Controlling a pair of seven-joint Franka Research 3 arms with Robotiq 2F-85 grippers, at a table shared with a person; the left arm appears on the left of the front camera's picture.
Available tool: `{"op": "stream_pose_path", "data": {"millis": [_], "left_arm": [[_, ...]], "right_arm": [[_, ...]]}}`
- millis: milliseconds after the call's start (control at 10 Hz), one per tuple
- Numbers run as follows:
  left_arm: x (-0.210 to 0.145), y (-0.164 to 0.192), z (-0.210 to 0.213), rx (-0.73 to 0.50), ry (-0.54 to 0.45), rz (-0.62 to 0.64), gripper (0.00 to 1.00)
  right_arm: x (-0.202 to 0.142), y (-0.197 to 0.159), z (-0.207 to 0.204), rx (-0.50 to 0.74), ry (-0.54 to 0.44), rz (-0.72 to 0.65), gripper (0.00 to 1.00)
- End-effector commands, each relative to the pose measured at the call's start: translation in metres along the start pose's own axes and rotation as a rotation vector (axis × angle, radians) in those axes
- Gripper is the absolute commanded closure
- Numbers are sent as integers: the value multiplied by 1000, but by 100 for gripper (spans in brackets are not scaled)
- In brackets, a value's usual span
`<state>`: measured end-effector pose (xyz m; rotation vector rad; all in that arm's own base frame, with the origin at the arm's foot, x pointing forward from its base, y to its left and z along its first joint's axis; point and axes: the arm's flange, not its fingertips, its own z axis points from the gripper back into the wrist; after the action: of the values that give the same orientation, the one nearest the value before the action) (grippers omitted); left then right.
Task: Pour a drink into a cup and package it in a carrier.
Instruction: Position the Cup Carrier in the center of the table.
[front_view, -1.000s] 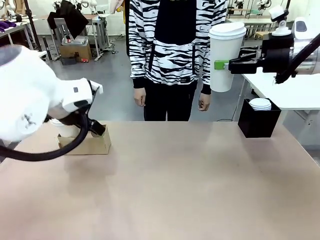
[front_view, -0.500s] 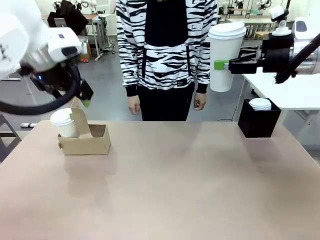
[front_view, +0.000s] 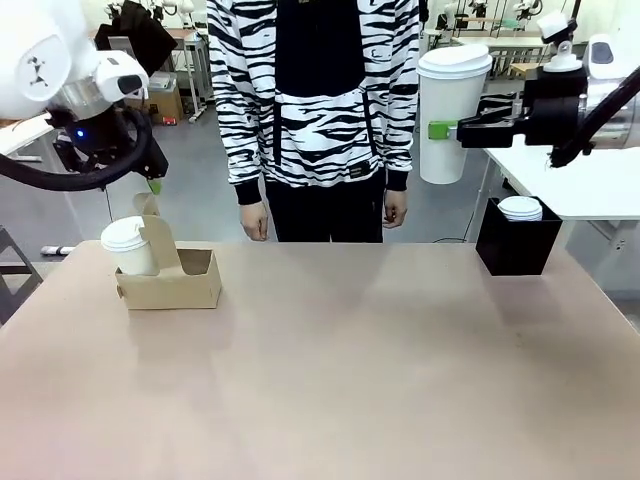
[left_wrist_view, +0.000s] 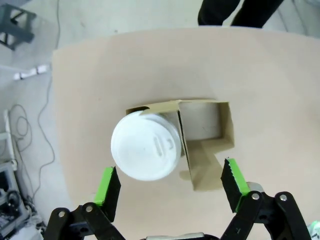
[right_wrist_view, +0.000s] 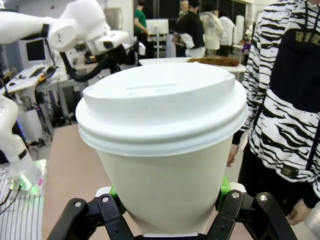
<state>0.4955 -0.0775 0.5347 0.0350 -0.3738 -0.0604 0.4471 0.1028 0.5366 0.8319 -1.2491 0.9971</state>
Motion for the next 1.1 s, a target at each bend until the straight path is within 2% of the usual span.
{"op": "stream_pose_path", "data": {"millis": [0, 200, 300, 400, 500, 700, 800, 900, 1000], "left_arm": [[9, -6, -7, -32, 8, 38, 0], [13, -10, -18, -24, 23, 50, 0], [14, -10, -25, 3, 33, 83, 43], [12, -11, -27, 18, 38, 100, 60], [12, -13, -26, 22, 41, 104, 100], [10, -15, -27, 24, 40, 108, 100], [11, -16, -29, 24, 41, 107, 87], [12, -16, -31, 22, 45, 108, 97], [12, -17, -33, 23, 46, 105, 100]], "right_arm": [[4, -1, -2, -3, -20, 10, 24], [4, -1, -2, -3, -20, 10, 24], [4, -1, -2, -3, -20, 10, 24], [4, -1, -2, -3, -20, 10, 24], [4, -1, -2, -3, -20, 10, 24], [4, -1, -2, -3, -20, 10, 24], [4, -1, -2, -3, -20, 10, 24], [4, -1, -2, -3, -20, 10, 24], [4, -1, -2, -3, -20, 10, 24]]}}
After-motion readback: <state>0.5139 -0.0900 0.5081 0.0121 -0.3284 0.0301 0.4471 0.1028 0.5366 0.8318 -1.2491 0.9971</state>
